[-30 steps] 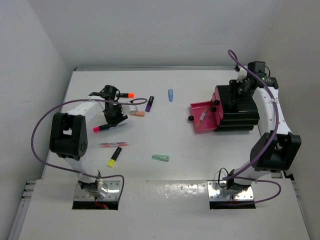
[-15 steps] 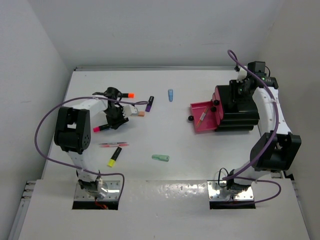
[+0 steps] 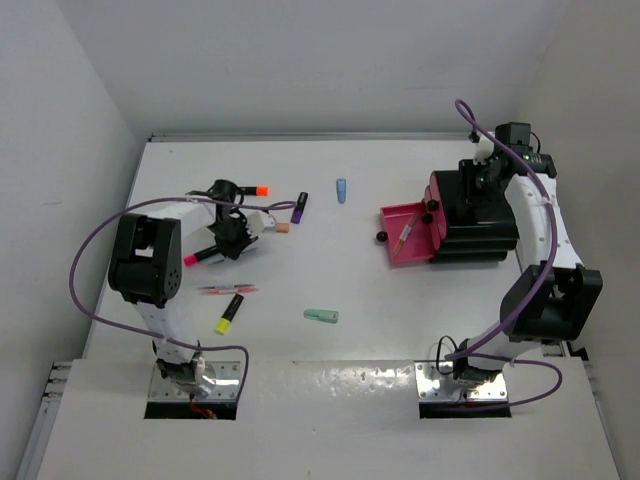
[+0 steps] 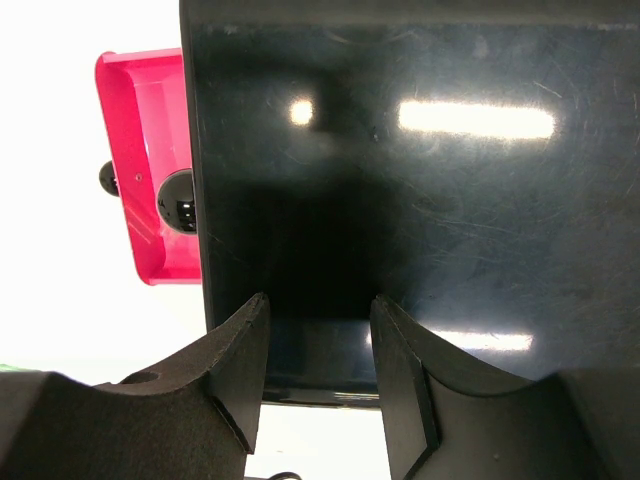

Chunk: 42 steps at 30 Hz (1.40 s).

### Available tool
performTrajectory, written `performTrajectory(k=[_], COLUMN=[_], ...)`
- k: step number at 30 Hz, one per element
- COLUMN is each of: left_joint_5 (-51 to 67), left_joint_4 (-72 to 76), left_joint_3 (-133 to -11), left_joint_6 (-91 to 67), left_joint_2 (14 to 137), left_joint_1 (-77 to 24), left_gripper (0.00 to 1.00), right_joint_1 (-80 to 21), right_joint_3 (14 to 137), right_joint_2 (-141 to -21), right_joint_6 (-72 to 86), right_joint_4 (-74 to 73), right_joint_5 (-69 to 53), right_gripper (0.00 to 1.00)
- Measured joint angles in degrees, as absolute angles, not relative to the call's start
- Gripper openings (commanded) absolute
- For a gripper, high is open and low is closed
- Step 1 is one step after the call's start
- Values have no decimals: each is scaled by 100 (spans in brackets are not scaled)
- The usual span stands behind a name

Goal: Sort the stationery into containers
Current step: Pick up the pen from the center of the board, then place the pen in the drawer.

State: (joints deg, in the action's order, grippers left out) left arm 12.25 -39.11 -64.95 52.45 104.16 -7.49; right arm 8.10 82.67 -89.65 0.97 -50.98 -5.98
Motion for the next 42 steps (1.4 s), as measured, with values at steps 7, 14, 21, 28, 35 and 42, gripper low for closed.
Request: performTrajectory(k=[7, 14, 21, 28, 35, 42], left_joint_5=[2206, 3164, 2714, 2244, 1966, 1946], left_joint_4=[-4064, -3009, -1468, -779, 49, 346], left_joint_3=[-7452, -9607, -9653, -10189, -10560, -10724], left_joint_6=[3653, 1028, -1258, -2416, -2744, -2904], left_joint_2=[10403, 10630, 11382, 12352, 12875, 13244], left_joint_1=[-1769, -3002, -4182, -4567, -4569, -4580], left_gripper=[0, 0, 0, 0, 0, 0], right_joint_1=[810, 812, 812, 829, 862, 915], right_joint_3=[8267, 8267, 8265, 8267, 8230, 8217], right_joint_2=[-8965, -8962, -8965, -8965, -8962, -8958], right_joint_6=[62, 62, 106, 244, 368, 373], right_joint_4=[-5103, -5103, -5098, -5081, -4995, -4954], right_joint_5=[-600, -617, -663, -720, -805, -834], right_gripper=[45, 45, 45, 45, 45, 45])
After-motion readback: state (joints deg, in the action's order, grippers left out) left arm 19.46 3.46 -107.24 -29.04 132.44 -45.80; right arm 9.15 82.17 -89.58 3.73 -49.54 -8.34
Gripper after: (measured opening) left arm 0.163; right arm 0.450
